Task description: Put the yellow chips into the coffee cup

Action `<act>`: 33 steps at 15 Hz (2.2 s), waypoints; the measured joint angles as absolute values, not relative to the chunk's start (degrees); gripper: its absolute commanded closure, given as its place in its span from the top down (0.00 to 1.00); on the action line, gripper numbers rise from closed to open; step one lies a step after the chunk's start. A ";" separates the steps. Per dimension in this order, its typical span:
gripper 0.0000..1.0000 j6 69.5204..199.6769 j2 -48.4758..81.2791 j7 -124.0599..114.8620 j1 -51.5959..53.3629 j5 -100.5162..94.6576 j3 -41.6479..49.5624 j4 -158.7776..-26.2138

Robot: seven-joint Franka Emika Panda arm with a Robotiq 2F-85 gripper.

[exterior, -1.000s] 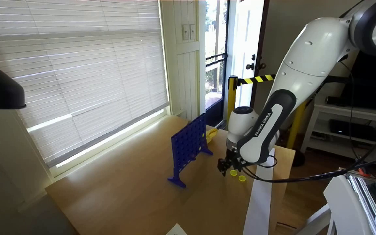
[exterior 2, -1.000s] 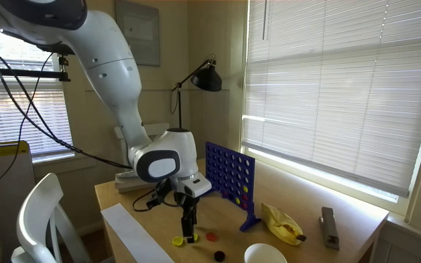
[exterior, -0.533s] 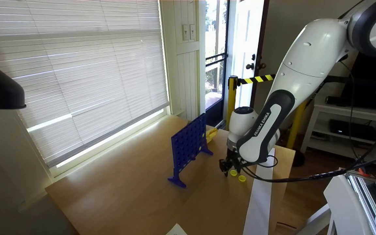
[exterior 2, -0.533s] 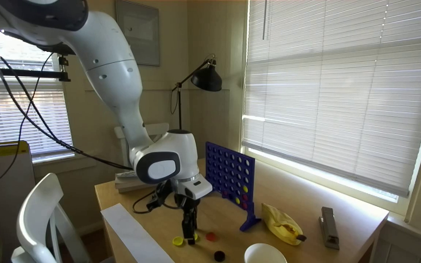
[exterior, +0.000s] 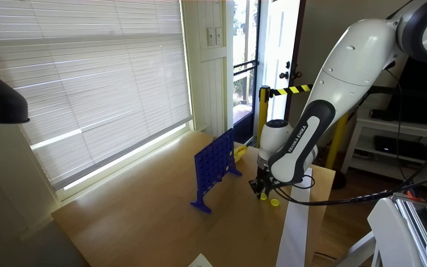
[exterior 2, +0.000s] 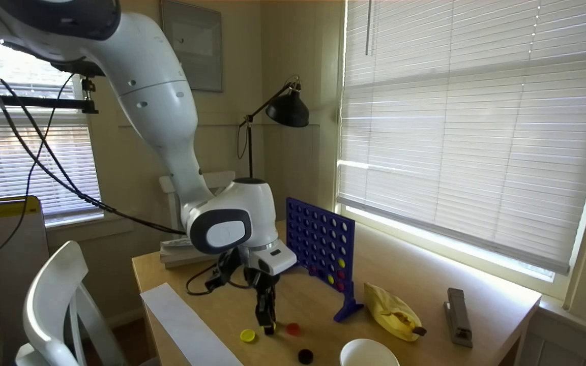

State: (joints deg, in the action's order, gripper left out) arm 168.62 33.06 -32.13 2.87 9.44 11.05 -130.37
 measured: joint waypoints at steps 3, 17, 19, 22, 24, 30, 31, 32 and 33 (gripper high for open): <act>0.11 168.76 32.61 -32.18 2.86 10.56 11.18 -130.93; 0.11 173.43 5.43 -47.16 -3.76 1.54 33.60 -150.60; 0.36 176.03 6.96 -52.59 -1.83 -8.34 41.13 -148.19; 0.36 176.12 7.40 -53.12 -1.65 -9.20 41.90 -147.65; 0.11 176.12 7.40 -53.13 -1.60 -9.17 41.32 -147.99; 0.11 177.96 7.24 -51.25 -1.45 -9.26 40.14 -147.45; 0.11 178.84 7.26 -50.64 -1.42 -9.26 39.71 -147.20; 0.11 179.70 7.29 -49.99 -1.42 -9.26 39.27 -146.97; 0.11 180.37 7.31 -49.59 -1.42 -9.26 38.81 -146.70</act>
